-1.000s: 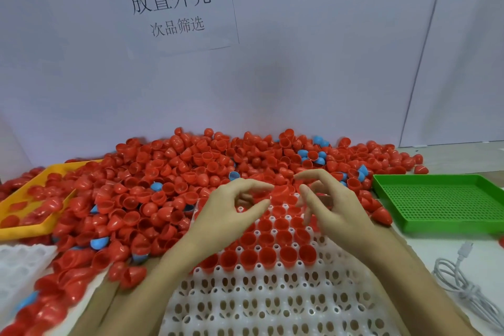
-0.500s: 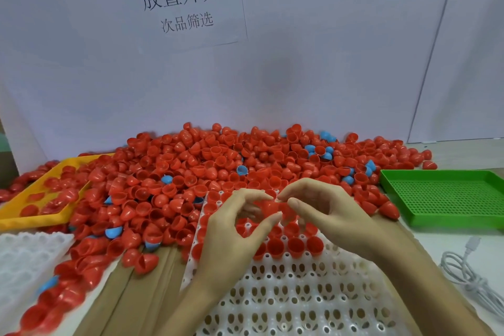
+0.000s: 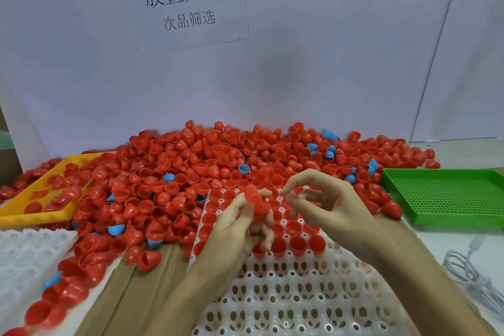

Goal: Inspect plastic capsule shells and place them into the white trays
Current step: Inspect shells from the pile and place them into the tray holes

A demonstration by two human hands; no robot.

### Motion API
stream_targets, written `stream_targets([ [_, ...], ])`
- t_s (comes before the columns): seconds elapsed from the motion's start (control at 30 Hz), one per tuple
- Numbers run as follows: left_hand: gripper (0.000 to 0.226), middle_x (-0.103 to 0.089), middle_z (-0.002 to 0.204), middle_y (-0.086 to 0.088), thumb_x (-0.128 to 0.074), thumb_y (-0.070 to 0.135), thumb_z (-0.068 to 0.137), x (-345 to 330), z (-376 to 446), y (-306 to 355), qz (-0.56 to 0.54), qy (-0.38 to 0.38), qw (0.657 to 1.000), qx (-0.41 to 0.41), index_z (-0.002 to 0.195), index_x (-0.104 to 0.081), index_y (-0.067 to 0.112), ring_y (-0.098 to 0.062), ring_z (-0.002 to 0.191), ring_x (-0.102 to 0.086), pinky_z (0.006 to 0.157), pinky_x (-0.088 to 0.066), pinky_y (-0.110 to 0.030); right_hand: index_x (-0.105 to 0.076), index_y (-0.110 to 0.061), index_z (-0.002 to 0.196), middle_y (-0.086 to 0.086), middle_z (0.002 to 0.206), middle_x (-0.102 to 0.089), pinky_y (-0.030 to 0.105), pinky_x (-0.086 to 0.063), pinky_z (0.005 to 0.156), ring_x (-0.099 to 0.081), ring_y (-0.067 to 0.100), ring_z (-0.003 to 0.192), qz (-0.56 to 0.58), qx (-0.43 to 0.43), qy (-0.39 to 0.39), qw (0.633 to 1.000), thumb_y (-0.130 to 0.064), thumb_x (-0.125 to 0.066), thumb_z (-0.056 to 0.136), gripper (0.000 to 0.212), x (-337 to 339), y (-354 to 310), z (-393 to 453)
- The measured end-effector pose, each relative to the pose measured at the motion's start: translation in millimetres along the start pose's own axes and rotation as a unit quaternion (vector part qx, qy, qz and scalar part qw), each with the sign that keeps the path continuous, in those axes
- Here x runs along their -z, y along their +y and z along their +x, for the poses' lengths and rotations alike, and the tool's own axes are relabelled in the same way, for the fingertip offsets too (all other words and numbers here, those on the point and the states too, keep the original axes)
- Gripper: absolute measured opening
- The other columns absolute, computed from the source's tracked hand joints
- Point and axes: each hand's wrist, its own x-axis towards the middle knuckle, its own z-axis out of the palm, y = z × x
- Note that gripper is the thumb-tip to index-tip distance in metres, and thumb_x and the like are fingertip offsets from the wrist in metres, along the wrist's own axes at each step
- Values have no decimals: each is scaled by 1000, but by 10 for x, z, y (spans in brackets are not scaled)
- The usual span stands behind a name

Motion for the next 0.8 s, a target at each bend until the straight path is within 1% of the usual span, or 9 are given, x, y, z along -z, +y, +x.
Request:
stream_targets([
  [0.1,47,-54,77,-5,-40,39,109,20,20,20,-44,-8,998,42,120,-74,9,-15,54,-46,55,-45,-22,-75,-27,114,1,112,-73,25,-55,65,-73,25,86,-23,14,-7,1000,-15,-73,99,19,-23,-11,-5],
  [0.2,63,-48,69,-4,-38,56,106,21,10,43,-12,-16,998,55,110,-73,5,-13,47,-38,52,-39,-22,-75,-33,115,-1,117,-73,54,-58,63,-72,24,88,-44,17,-14,999,-20,-75,97,22,-61,-30,-19],
  [0.27,71,-48,65,-4,-39,66,101,9,-7,55,3,-21,998,59,102,-70,2,-14,43,-36,50,-38,-22,-74,-35,116,-3,115,-72,61,-55,65,-71,23,88,-57,15,-15,998,-21,-77,97,24,-79,-34,-32],
  [0.33,74,-46,62,-5,-38,69,99,1,-16,57,9,-27,998,57,94,-70,3,-14,42,-35,45,-36,-20,-73,-35,117,-4,112,-71,59,-57,66,-71,22,87,-67,14,-16,998,-24,-78,96,25,-92,-33,-43],
  [0.47,80,-47,58,-5,-39,77,98,3,-20,53,18,-39,998,50,88,-71,4,-13,37,-38,38,-34,-20,-70,-35,114,-7,105,-71,39,-63,69,-73,20,87,-82,1,3,997,-30,-80,92,24,-142,-29,-53],
  [0.53,79,-49,58,-4,-41,80,96,12,-18,48,40,-42,997,42,85,-72,8,-13,37,-40,38,-33,-20,-71,-32,109,-9,102,-73,34,-63,71,-74,20,86,-89,-3,-2,996,-30,-78,95,16,-154,-17,-54],
  [0.63,73,-52,58,-3,-40,76,100,6,-11,33,86,-56,994,27,85,-76,14,-12,37,-43,39,-35,-20,-74,-25,104,-7,97,-75,29,-60,69,-76,18,79,-74,-11,-27,997,-27,-75,98,7,-158,-7,-55],
  [0.7,67,-55,59,-3,-42,75,100,-9,-11,27,110,-65,992,22,90,-76,18,-12,38,-46,41,-38,-19,-75,-20,105,-3,95,-76,33,-63,69,-77,18,75,-70,-14,-26,997,-20,-77,96,9,-140,-7,-45],
  [0.8,54,-58,64,-3,-44,79,96,-40,-26,27,127,-64,990,15,96,-74,33,-13,42,-50,45,-43,-20,-77,-18,105,1,92,-79,29,-63,68,-78,20,75,-85,-30,-22,996,-13,-76,96,11,-2,-11,-10],
])
